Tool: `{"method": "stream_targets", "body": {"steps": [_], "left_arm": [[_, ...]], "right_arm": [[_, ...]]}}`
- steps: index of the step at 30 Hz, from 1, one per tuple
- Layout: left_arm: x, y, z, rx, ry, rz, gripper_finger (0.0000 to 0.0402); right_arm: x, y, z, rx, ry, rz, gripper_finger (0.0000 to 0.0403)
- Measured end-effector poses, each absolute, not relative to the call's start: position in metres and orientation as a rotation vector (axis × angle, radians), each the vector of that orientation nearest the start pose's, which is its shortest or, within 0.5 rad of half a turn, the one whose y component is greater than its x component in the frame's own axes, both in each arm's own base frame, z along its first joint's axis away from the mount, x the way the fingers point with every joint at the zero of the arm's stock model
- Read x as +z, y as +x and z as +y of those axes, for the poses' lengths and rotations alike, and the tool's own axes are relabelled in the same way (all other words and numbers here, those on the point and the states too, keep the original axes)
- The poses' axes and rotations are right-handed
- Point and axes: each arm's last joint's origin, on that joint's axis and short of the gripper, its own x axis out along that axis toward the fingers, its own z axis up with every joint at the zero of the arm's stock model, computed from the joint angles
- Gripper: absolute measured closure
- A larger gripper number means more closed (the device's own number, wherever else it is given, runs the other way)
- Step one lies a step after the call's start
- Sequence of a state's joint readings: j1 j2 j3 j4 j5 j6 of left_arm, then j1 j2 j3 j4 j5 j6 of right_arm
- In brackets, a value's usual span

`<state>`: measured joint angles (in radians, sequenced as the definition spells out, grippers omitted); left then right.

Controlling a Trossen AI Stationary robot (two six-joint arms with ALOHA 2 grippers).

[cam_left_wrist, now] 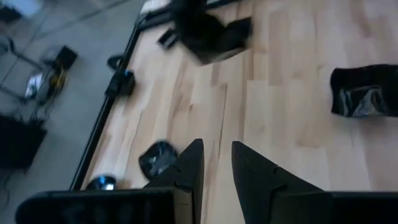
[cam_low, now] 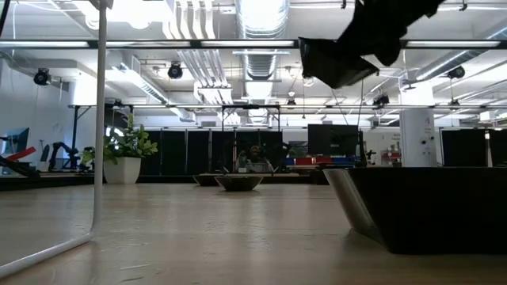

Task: Pick & Place Mini shaped plates
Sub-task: Stack the black distorted square plate on top of the other black distorted square plate on the shelf

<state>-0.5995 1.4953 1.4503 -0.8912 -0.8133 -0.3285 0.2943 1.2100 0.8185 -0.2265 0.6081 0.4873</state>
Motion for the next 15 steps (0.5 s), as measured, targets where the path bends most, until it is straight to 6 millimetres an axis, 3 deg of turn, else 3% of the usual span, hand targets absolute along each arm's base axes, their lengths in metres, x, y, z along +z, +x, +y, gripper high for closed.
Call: {"method": "stream_targets", "body": {"steps": [7, 15], "left_arm": [[0.344, 0.272, -0.153, 0.384, 0.362, 0.515, 0.0323], [0.333, 0.29, -0.138, 0.481, 0.354, 0.423, 0.0323]], "right_arm": [[0.272, 0.248, 0.055, -0.53, 0.154, 0.373, 0.0392], [0.278, 0.255, 0.055, -0.578, 0.117, 0.278, 0.0392]]}}
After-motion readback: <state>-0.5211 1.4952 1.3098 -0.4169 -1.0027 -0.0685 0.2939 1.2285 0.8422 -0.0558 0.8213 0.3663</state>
